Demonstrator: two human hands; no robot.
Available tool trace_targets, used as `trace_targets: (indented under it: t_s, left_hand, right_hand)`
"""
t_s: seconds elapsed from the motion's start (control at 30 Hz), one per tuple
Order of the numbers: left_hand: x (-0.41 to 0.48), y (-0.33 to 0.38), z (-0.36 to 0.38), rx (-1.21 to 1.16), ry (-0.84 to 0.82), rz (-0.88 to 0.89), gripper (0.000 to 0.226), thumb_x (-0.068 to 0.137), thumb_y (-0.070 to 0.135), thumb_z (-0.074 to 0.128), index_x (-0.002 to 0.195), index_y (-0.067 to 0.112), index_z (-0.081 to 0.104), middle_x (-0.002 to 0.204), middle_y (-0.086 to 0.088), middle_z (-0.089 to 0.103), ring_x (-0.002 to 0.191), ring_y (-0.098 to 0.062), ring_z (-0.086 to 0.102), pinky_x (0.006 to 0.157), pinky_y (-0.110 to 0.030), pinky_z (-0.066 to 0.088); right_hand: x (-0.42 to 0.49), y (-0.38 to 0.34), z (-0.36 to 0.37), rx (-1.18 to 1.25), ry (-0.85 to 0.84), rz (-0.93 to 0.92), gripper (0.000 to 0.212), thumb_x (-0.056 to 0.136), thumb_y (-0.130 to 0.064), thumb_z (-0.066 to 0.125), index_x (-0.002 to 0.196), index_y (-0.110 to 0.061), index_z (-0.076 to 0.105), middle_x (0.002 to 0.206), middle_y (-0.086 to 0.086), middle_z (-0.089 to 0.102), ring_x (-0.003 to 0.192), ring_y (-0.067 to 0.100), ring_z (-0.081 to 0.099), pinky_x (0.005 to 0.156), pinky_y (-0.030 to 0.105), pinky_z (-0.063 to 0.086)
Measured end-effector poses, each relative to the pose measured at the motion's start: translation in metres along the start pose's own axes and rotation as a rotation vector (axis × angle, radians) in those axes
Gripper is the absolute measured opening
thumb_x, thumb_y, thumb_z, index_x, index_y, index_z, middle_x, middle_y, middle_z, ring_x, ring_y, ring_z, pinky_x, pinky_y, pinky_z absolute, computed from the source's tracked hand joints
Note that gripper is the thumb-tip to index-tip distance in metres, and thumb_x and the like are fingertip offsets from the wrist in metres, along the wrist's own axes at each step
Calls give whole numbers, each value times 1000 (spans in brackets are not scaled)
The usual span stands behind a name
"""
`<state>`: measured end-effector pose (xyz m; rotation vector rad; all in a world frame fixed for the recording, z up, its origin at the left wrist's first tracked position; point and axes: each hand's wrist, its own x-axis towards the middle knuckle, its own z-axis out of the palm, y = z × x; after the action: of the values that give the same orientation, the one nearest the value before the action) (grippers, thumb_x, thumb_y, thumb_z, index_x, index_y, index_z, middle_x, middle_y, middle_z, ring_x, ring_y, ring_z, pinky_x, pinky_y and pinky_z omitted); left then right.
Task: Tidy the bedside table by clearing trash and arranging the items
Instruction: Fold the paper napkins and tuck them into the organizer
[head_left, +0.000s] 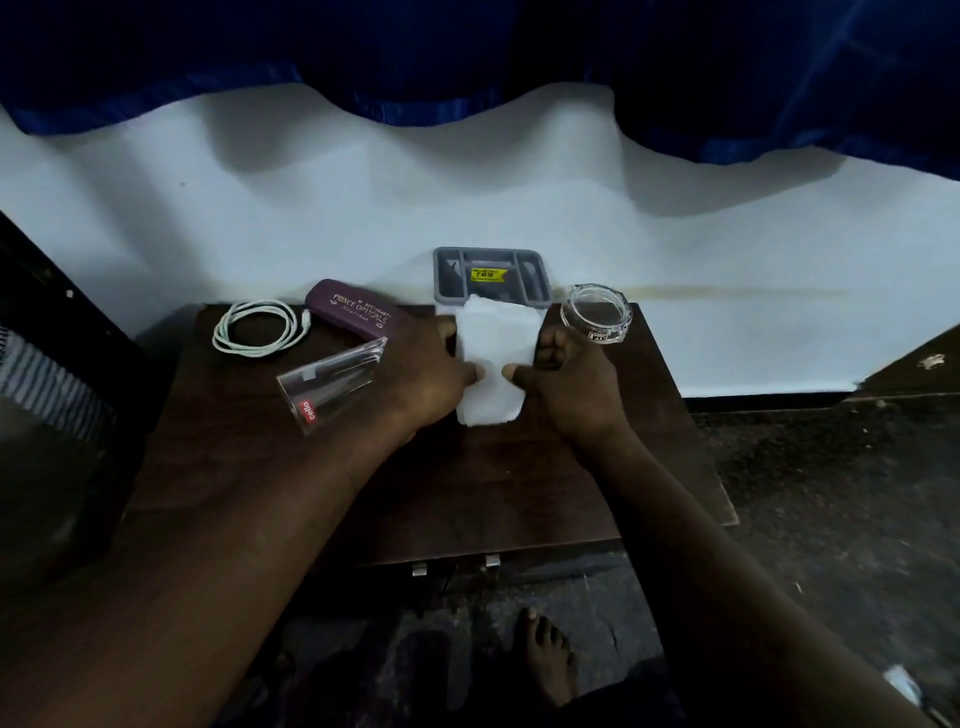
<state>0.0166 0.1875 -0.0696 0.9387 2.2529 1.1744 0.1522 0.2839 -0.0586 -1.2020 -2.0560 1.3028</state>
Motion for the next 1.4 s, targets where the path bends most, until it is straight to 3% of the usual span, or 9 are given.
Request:
trace_targets:
  t_s: [0.1, 0.33, 0.4, 0.47, 0.57, 0.87, 1.1, 1.23, 1.4]
  left_hand:
    - [-4, -3, 5, 148, 22, 40, 24, 80, 15, 81, 104, 14, 77, 100, -5, 77, 87, -20, 69, 71, -24, 43]
    - [5, -1, 6, -61, 67, 3, 12, 81, 15, 80, 91, 20, 78, 78, 11, 72, 79, -11, 71, 60, -16, 46]
    - [8, 1, 6, -201, 75, -36, 11, 81, 14, 80, 92, 17, 78, 84, 5, 77, 81, -15, 74, 69, -23, 56]
    - [9, 3, 3, -386, 28, -87, 14, 81, 12, 82, 94, 17, 78, 90, 0, 80, 87, -22, 77, 80, -42, 64]
    - [11, 3, 0, -512, -55, -108, 20, 79, 10, 84, 98, 15, 78, 96, -2, 81, 94, -26, 77, 89, -53, 62]
    - [23, 7, 2, -527, 79, -78, 17, 77, 7, 84, 85, 20, 77, 88, -1, 81, 90, -28, 77, 88, -53, 62]
    - [58, 26, -19, -513, 154, 34, 22, 80, 1, 81, 87, 22, 77, 89, -7, 79, 89, -30, 76, 89, -54, 61]
    - [87, 33, -28, -294, 200, 120, 26, 76, 14, 85, 72, 34, 70, 75, 14, 75, 73, -7, 72, 71, -31, 62]
    - [116, 34, -27, -142, 262, 186, 30, 72, 17, 85, 65, 35, 61, 67, 19, 67, 60, 10, 60, 55, -5, 40]
  right_hand:
    - [4, 9, 1, -64, 0, -21, 21, 79, -13, 84, 98, -13, 75, 92, 3, 78, 89, 23, 74, 85, 50, 59]
    - [8, 10, 1, -35, -39, -26, 37, 79, -13, 85, 115, -12, 75, 107, 3, 79, 97, 17, 74, 91, 47, 60]
    - [11, 9, 0, 51, -42, 0, 34, 80, -9, 84, 113, -8, 75, 105, 6, 79, 98, 22, 76, 92, 49, 60]
    - [14, 4, -3, 182, -35, 31, 31, 83, -4, 81, 114, -5, 74, 105, 9, 79, 99, 26, 76, 92, 53, 60]
    - [16, -5, -7, 278, -32, 42, 31, 86, -3, 79, 116, -6, 71, 107, 8, 78, 99, 25, 76, 90, 54, 61]
    - [24, -15, -3, 280, -15, -3, 30, 85, -3, 79, 113, -9, 68, 103, 7, 78, 98, 26, 76, 86, 46, 63]
    - [63, -41, -3, 59, 170, -208, 21, 81, -16, 82, 97, -22, 70, 84, -8, 77, 77, 8, 73, 73, 34, 60]
    - [89, -50, 1, -15, 230, -279, 19, 81, -19, 81, 97, -23, 70, 81, -6, 74, 74, 16, 71, 76, 42, 60]
    - [124, -48, 9, -103, 287, -347, 18, 82, -22, 80, 94, -15, 67, 83, 4, 72, 77, 21, 66, 73, 30, 51]
